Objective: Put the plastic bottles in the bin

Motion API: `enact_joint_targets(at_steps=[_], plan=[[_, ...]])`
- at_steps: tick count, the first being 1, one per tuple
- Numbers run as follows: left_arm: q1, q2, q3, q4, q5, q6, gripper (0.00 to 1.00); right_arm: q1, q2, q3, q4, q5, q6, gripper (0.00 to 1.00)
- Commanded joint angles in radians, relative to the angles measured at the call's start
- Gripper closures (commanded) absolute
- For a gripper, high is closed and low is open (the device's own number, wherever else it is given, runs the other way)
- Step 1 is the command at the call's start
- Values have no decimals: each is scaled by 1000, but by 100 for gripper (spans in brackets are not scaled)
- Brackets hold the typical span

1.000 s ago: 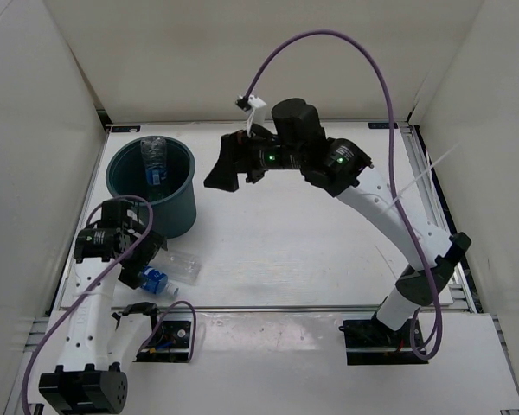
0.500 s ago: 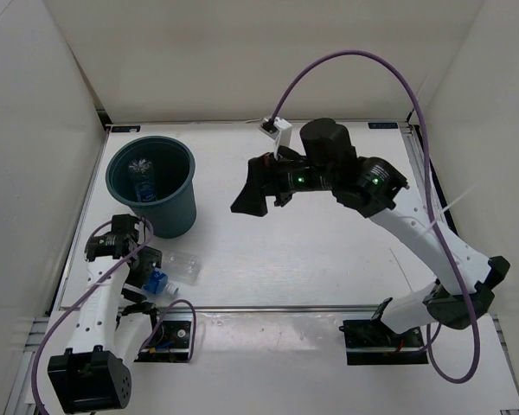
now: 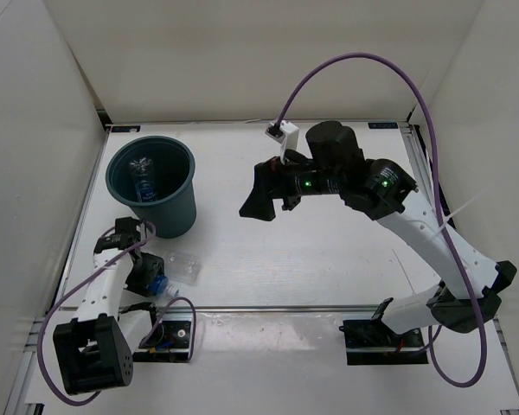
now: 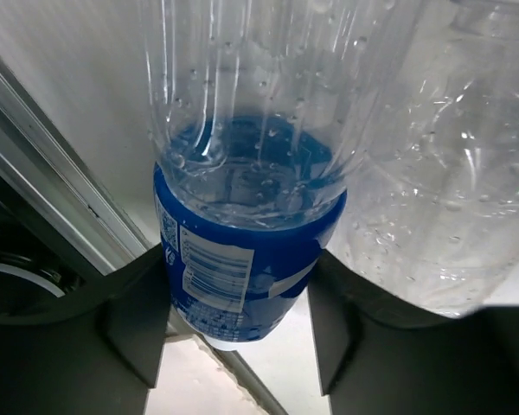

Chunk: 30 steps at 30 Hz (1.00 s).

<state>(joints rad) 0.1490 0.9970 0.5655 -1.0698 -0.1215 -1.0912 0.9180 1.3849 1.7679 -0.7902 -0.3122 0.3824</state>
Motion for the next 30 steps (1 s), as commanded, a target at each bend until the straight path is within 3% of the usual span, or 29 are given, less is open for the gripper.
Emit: enact_joint_targets(at_steps=[1,6,11,14,17,22,29,30], plan=[[6,-15,13,-17,36,13,37,4,-23,-7,-12,10,-36,0],[15,-125,178,-209,36,13,40,-16,-12,-16,-12,10,-54,0],[15,-187,498,-329,62,-1,38,-27,-12,-67,23,-11,-54,0],[15,-123,711,-329,53,-1,38,-37,6,-67,36,-47,-54,0],[15,-14,886,-260,2,109,41,-38,26,-44,36,-74,-54,0],[-17,139,1089,-124,-56,209,42,-56,46,11,16,-93,-74,0],[-147,360,1182,-24,-165,304,27,-77,68,62,-40,-97,-108,0],[-147,389,1195,-24,-187,313,15,-87,59,62,-49,-97,-108,0]])
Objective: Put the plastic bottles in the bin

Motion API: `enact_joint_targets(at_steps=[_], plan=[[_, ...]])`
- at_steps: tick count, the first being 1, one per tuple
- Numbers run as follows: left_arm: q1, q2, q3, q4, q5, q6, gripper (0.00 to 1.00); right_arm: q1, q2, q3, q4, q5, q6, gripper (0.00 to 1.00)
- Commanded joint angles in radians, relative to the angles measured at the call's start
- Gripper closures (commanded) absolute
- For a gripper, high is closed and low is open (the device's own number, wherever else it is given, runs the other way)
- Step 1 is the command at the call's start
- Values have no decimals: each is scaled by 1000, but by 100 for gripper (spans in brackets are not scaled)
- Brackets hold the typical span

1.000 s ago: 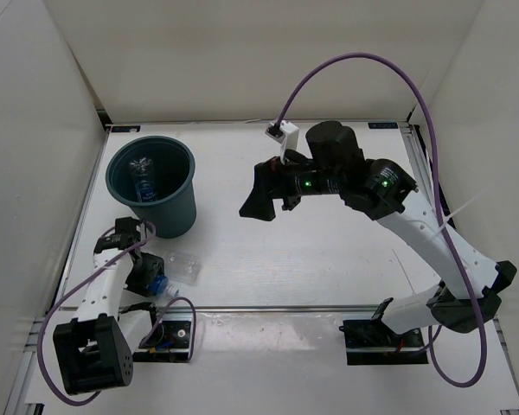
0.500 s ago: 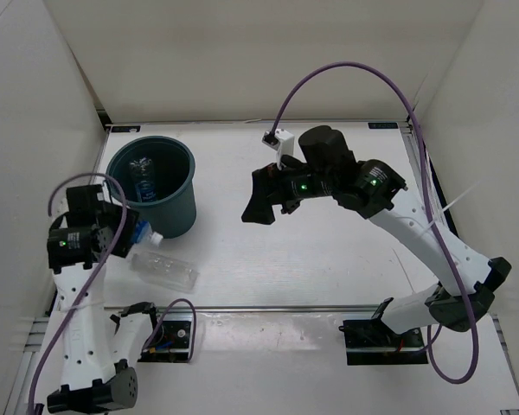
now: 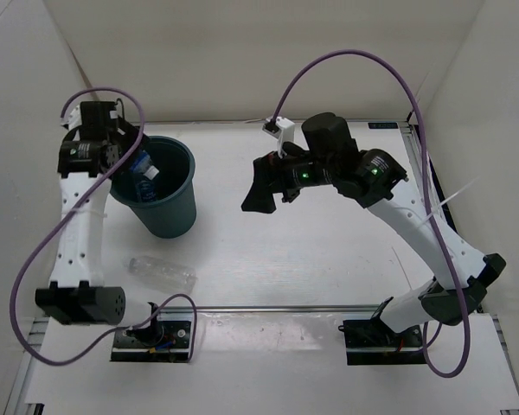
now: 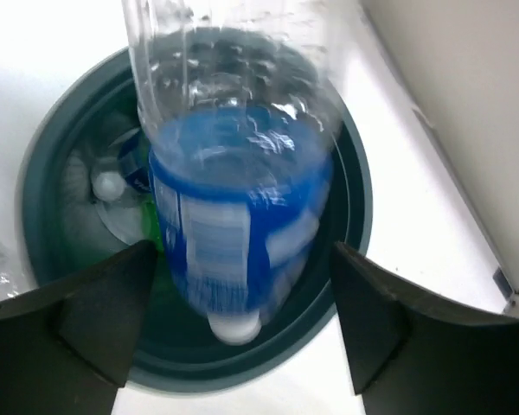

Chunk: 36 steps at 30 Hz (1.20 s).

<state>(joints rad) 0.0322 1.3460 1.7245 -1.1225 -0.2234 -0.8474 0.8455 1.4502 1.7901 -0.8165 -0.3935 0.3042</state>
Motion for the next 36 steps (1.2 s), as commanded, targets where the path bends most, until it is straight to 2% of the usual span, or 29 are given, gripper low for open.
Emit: enact_joint_targets(at_steps=[1,2,4,5,6,9,10,12,13,16,17,18,20,23,30,36], plan=[[-46,54,81,3,-109,70,5,-14,-7,40,-23,-16,-30,0],[-58,64,114,-70,-143,56,0,-14,-16,40,-23,-7,-30,0],[-58,64,200,-146,-245,45,0,-23,-37,6,-32,5,-30,0],[-45,52,213,-221,-284,-6,0,-23,-51,-4,-32,15,-30,0],[-28,27,213,-221,-303,-22,0,-32,-51,-14,-32,15,-30,0],[64,-154,45,-201,-237,-85,0,-33,-77,-66,-21,15,-30,0],[95,-270,-95,-154,-137,-85,0,-33,-86,-80,2,15,-30,0],[153,-373,-224,-125,-38,-108,0,-33,-86,-101,14,4,-30,0],[153,-459,-352,-116,32,-128,0,-33,-86,-112,14,-7,-30,0],[153,-557,-547,-91,128,-197,0,-33,-77,-112,23,-31,-20,0],[153,-603,-674,-68,189,-206,0,-33,-77,-112,36,-41,-20,0],[153,-620,-731,-57,209,-220,0,-33,-67,-112,36,-41,-20,0],[153,-645,-871,-27,220,-232,0,-33,-56,-103,36,-53,-30,0],[162,-641,-975,35,266,-242,0,-33,-47,-94,36,-53,-30,0],[172,-571,-1117,280,380,-251,0,-33,-57,-75,-12,-44,-72,0],[230,-475,-1235,342,413,-220,0,-33,-76,-75,-50,-13,-82,0]])
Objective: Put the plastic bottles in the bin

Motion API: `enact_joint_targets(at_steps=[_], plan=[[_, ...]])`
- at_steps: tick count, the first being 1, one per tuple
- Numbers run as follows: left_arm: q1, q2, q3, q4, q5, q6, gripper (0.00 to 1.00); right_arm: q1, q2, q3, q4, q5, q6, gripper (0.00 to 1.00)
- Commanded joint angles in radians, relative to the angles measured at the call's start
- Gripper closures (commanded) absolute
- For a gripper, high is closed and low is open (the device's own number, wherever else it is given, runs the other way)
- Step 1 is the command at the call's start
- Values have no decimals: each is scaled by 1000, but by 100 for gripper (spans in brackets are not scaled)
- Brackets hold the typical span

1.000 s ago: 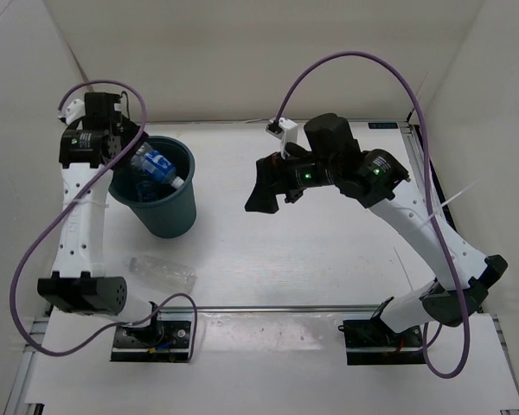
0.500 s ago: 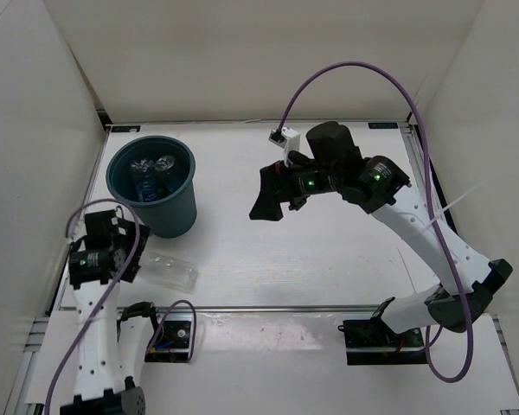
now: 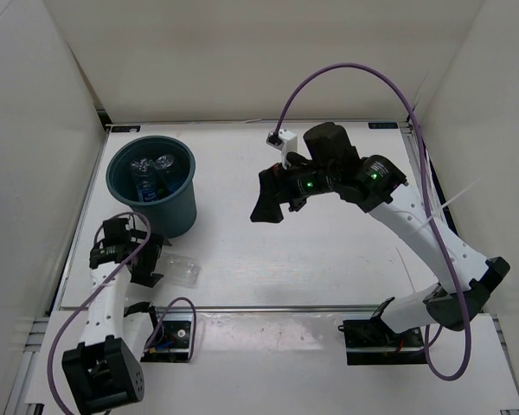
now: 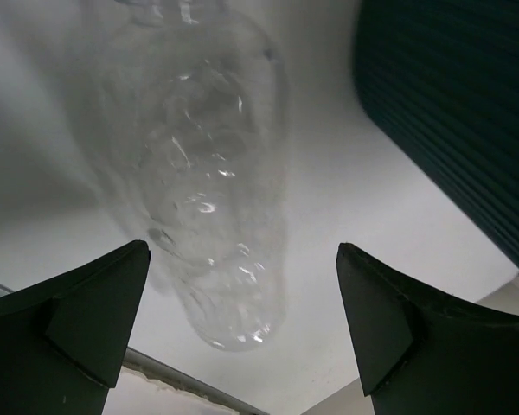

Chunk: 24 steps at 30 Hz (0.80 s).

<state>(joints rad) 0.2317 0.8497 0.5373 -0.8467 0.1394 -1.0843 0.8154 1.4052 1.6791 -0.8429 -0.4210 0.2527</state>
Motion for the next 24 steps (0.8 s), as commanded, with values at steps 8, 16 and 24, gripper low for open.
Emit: enact_joint_targets(at_steps=[8,16,24], plan=[[43,22,-102,87,51,27,23,-2,-40,25,-24,14,-30,0],[63,-11,388,-237,-29,103,43,-12,-31,34,-24,14,-30,0],[63,178,1130,-297,-215,261,40,-12,-40,-1,-2,-5,-21,0]])
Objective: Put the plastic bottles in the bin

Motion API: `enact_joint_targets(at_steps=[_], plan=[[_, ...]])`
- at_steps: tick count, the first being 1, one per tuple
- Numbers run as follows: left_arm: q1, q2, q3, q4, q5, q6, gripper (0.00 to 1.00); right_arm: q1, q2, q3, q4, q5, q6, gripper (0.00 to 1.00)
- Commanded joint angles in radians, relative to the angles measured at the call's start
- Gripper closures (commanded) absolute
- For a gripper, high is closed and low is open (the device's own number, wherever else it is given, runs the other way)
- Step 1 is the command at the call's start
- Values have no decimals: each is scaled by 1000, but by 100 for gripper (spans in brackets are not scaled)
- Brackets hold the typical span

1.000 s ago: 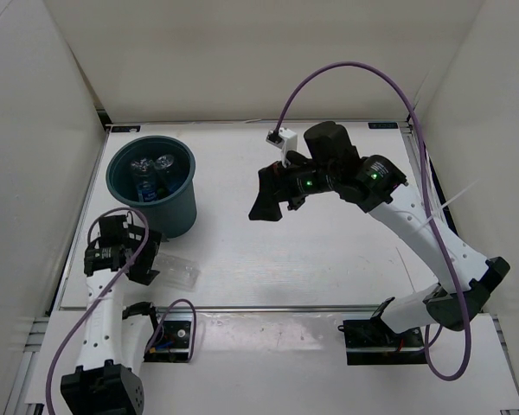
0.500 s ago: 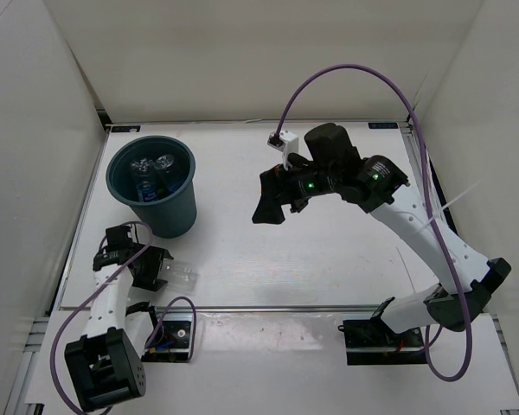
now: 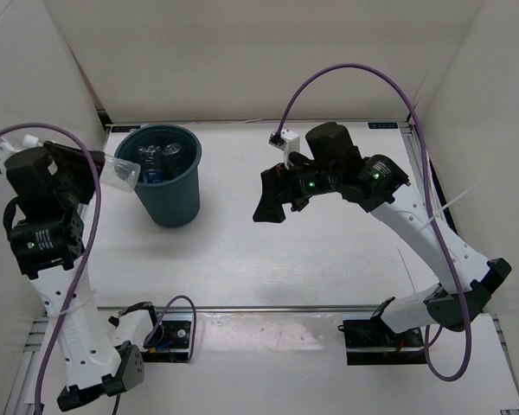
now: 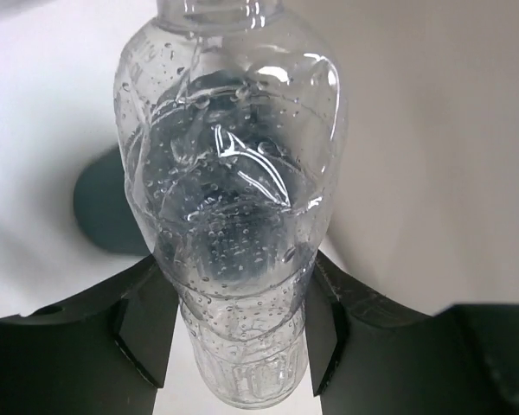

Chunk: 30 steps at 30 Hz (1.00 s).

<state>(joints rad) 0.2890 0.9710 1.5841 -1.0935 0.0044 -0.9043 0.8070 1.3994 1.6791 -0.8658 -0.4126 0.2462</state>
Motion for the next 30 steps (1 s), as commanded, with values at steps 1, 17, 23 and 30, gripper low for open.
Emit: enact_joint_targets(at_steps=[1,17,23,30], plan=[[6,75,97,-24,-80,90,40,-3,-34,-1,21,-14,-15,0],[-378,486,239,141,-444,225,25,-3,-74,7,2,0,-15,0],[-467,525,433,-74,-687,171,0,-12,-85,-4,-7,20,-5,0],[-344,266,32,28,-436,196,0,-12,-112,-96,33,29,25,0]])
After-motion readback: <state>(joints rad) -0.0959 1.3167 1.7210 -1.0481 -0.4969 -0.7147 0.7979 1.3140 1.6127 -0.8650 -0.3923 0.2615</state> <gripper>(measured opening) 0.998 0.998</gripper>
